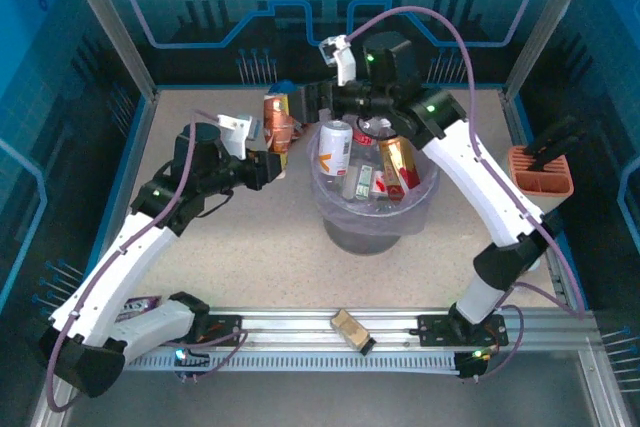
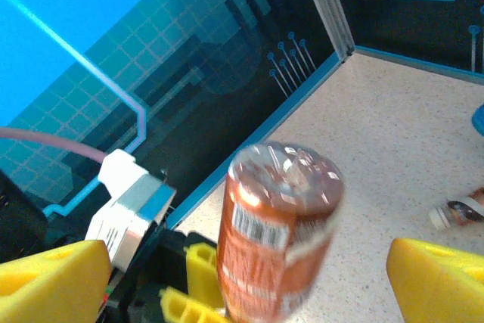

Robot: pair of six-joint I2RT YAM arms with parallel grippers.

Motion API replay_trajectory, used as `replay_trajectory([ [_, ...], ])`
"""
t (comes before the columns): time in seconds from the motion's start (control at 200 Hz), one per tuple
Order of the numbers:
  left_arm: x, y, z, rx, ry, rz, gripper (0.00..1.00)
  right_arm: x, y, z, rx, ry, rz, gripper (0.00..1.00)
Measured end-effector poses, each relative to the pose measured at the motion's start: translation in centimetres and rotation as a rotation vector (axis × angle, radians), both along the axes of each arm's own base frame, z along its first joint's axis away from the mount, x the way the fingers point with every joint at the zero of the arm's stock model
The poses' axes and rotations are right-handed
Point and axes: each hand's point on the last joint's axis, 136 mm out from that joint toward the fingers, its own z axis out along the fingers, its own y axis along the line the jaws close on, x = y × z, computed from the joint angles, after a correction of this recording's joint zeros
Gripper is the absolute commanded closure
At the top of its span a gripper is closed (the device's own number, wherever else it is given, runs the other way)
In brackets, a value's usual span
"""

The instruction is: Put the plastic bottles in the bin

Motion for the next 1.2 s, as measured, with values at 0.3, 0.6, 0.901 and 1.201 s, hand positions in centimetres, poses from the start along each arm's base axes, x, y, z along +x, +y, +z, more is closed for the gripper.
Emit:
replay_trajectory([
  [0.3, -0.3, -1.1, 1.0, -0.035, -0.032, -0.047, 0.77, 0.6, 2.5, -3.9, -0.053, 0.083, 0.041, 0.25],
  [0.6, -0.2, -1.3, 1.3, -0.047, -0.038, -0.049, 0.77, 0.7, 2.8, -3.8, -0.029, 0.088, 0.044, 0.50],
  [0.901, -0.2, -1.2, 1.8, -0.068, -0.062, -0.037, 0.31, 1.0, 2.8, -3.1, 0.005, 0.070, 0.043, 0.60],
  [1.201, -1.1, 0.0, 3.5, -0.088, -0.144, 0.001, 0.11, 2.7, 0.4, -1.7, 0.025, 0.035, -0.022, 0.62],
])
